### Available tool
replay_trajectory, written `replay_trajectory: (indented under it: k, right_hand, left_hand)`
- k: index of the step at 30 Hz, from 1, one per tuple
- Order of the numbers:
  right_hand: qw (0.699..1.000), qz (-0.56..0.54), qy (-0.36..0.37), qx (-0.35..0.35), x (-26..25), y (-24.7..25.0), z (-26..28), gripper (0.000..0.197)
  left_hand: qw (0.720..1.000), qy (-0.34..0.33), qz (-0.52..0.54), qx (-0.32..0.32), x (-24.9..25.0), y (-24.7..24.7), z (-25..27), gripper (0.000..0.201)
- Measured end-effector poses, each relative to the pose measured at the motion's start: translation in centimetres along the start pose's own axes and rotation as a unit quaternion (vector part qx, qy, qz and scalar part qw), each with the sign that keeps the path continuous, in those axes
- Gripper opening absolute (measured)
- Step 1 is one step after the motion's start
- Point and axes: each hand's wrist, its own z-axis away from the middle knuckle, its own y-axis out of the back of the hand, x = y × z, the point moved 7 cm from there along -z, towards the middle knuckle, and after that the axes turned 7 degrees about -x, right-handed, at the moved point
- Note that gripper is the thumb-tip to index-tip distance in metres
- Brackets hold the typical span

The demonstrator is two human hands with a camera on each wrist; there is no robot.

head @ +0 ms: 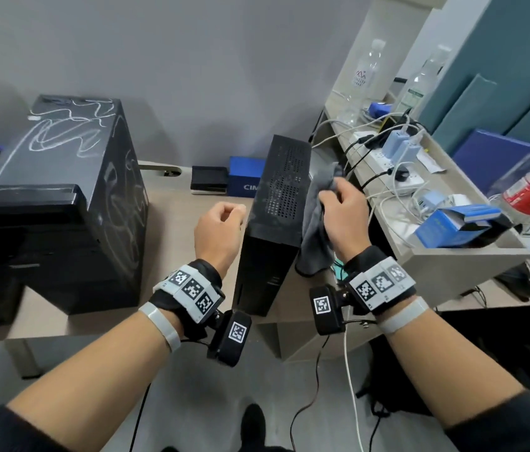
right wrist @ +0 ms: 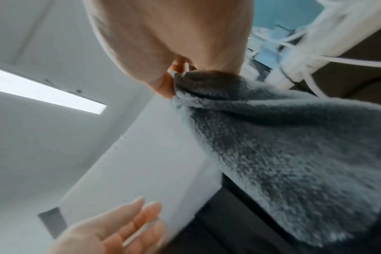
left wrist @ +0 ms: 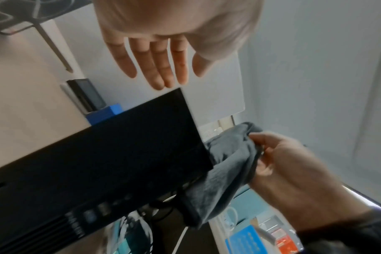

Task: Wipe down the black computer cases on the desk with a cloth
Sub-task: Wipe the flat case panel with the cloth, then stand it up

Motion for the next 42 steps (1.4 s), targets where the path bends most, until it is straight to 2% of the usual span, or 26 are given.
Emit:
replay_trajectory:
  k: [2,4,5,6,8,9,10,12,15,18,20,22,23,25,27,28,30,32,35,37,39,42]
  right_hand:
    - [0.998,-0.021,0.054,-0.015,-4.1,0.1,-0.5,0.015]
    - [0.991,-0.069,0.084,-0.079,-7.7,-1.4,-0.8,0.020]
    - [0.982,-0.100,0.093,-0.134,-9.2,-2.9,-0.9,0.026]
    - [0.969,-0.116,0.098,-0.195,-10.2,-4.6,-0.7,0.032]
    - [0.949,-0.045,0.116,-0.288,-11.5,-7.6,0.4,0.036]
    - [0.944,0.010,0.131,-0.303,-11.3,-8.6,0.8,0.034]
    - [0.946,0.050,0.143,-0.288,-11.0,-8.8,0.8,0.030]
    - [0.968,0.061,0.140,-0.201,-10.2,-7.3,0.2,0.024]
    - [0.989,0.095,0.050,-0.104,-5.5,-4.9,-1.7,0.031]
    - [0.978,0.137,-0.094,-0.129,0.2,-4.8,-2.1,0.065]
    - [0.961,0.145,-0.153,-0.180,1.9,-5.7,-1.2,0.073]
    - [0.949,0.163,-0.175,-0.207,2.4,-6.6,-0.4,0.085]
    - [0.944,0.174,-0.182,-0.213,2.4,-7.1,-0.2,0.091]
    - [0.940,0.195,-0.189,-0.208,1.9,-7.7,-0.2,0.094]
    - [0.938,0.203,-0.199,-0.200,1.3,-7.9,-0.3,0.090]
    - [0.938,0.203,-0.205,-0.194,1.3,-8.1,-0.4,0.088]
    - [0.934,0.216,-0.214,-0.186,1.3,-8.3,-0.7,0.087]
    - [0.929,0.227,-0.225,-0.184,1.1,-8.6,-0.8,0.097]
    - [0.907,0.269,-0.261,-0.191,0.5,-9.3,-0.3,0.130]
    - [0.886,0.313,-0.279,-0.197,0.2,-9.7,-0.2,0.144]
    - [0.881,0.320,-0.286,-0.199,0.3,-10.0,-0.4,0.144]
    - [0.890,0.312,-0.285,-0.172,0.3,-10.0,-0.7,0.135]
  left_hand:
    - [0.998,-0.045,0.040,0.002,2.5,0.0,0.0,0.018]
    - [0.989,-0.044,0.122,-0.072,4.7,-1.0,0.0,0.025]
    - [0.976,-0.017,0.178,-0.128,5.5,-1.7,0.0,0.033]
    - [0.950,0.022,0.253,-0.184,6.1,-2.4,0.1,0.046]
    - [0.862,0.090,0.425,-0.261,7.2,-2.9,0.2,0.067]
    - [0.828,0.111,0.477,-0.274,7.3,-2.7,0.2,0.070]
    - [0.817,0.124,0.495,-0.270,7.0,-2.4,0.0,0.067]
    - [0.839,0.137,0.485,-0.208,5.6,-1.2,-0.9,0.056]
    - [0.852,0.111,0.505,-0.081,3.5,1.5,-2.4,0.043]
    - [0.868,0.091,0.488,-0.026,2.1,2.9,-2.4,0.036]
    - [0.898,0.097,0.429,-0.015,1.2,2.7,-2.1,0.028]
    - [0.939,0.091,0.330,-0.030,0.5,1.7,-2.0,0.021]
    - [0.955,0.081,0.281,-0.043,-0.1,0.9,-2.2,0.018]
    - [0.970,0.071,0.211,-0.099,-1.1,-1.2,-2.2,0.020]
    - [0.968,0.103,0.177,-0.148,-3.3,-3.2,-1.8,0.033]
    - [0.961,0.142,0.176,-0.156,-5.0,-3.9,-1.5,0.035]
    - [0.934,0.223,0.217,-0.176,-8.3,-4.9,-0.5,0.036]
    - [0.904,0.270,0.270,-0.191,-9.7,-5.0,0.5,0.042]
    - [0.889,0.260,0.316,-0.205,-9.3,-4.7,0.9,0.050]
    - [0.889,0.243,0.328,-0.209,-8.3,-4.3,1.1,0.052]
    - [0.885,0.238,0.342,-0.207,-7.6,-4.1,1.5,0.051]
    - [0.884,0.238,0.344,-0.207,-7.5,-4.0,1.9,0.048]
